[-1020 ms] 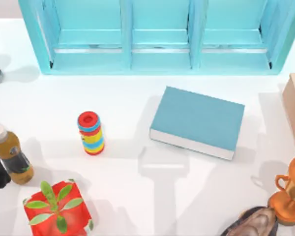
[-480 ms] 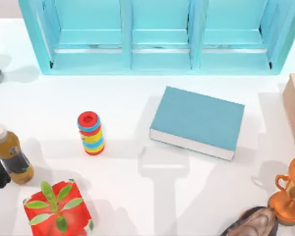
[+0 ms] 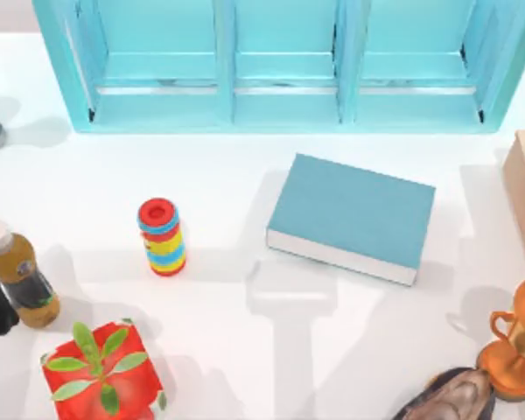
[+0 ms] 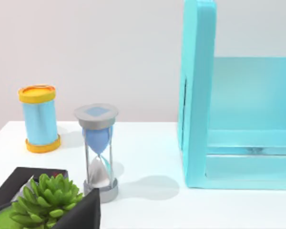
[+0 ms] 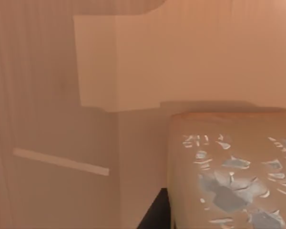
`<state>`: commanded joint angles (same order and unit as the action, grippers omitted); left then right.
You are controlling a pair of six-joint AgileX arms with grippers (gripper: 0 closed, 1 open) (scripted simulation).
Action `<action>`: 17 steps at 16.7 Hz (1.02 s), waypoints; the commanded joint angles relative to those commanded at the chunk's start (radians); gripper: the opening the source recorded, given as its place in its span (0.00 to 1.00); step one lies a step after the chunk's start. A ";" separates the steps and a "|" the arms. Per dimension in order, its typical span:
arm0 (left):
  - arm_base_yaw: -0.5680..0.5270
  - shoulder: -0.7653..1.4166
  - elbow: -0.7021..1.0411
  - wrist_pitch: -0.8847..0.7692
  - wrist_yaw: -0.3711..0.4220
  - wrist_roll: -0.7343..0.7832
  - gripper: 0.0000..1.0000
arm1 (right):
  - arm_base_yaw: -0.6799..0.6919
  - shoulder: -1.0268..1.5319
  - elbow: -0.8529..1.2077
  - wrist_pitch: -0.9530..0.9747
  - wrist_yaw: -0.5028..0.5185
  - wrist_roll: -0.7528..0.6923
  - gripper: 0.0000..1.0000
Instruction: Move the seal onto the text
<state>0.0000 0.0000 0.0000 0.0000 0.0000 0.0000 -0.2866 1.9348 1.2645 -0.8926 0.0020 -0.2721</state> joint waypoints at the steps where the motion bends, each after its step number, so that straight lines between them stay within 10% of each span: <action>1: 0.000 0.000 0.000 0.000 0.000 0.000 1.00 | 0.000 -0.002 0.001 0.000 0.000 0.001 0.00; 17: 0.000 0.000 0.000 0.000 0.000 0.000 1.00 | 0.380 -0.086 0.442 -0.527 -0.011 0.431 0.00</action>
<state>0.0000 0.0000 0.0000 0.0000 0.0000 0.0000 0.0934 1.8490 1.7065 -1.4195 -0.0086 0.1592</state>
